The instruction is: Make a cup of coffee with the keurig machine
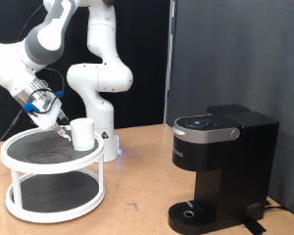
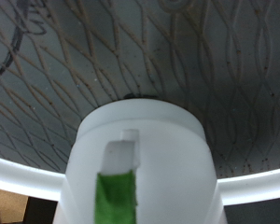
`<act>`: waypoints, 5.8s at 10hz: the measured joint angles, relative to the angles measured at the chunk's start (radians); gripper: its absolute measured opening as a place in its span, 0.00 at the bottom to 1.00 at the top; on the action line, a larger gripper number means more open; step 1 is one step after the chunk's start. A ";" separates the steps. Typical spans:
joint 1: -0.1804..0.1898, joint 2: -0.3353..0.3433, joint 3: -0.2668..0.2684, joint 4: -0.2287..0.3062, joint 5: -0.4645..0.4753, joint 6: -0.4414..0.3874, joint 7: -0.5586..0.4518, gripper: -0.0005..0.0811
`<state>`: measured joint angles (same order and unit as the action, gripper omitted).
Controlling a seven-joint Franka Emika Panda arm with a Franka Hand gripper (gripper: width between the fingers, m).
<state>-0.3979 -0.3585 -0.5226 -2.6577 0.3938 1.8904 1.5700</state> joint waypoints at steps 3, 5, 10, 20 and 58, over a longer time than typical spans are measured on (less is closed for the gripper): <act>0.002 0.000 0.000 0.000 0.022 0.004 -0.012 0.91; 0.003 0.000 0.000 0.000 0.026 0.005 -0.013 0.75; 0.003 0.017 0.000 0.002 0.042 0.015 -0.012 0.27; -0.004 0.009 -0.019 0.140 0.048 -0.223 0.041 0.02; 0.266 0.450 0.601 0.141 0.847 0.649 0.128 0.02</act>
<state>-0.1319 0.0910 0.0783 -2.5164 1.2412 2.5394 1.6982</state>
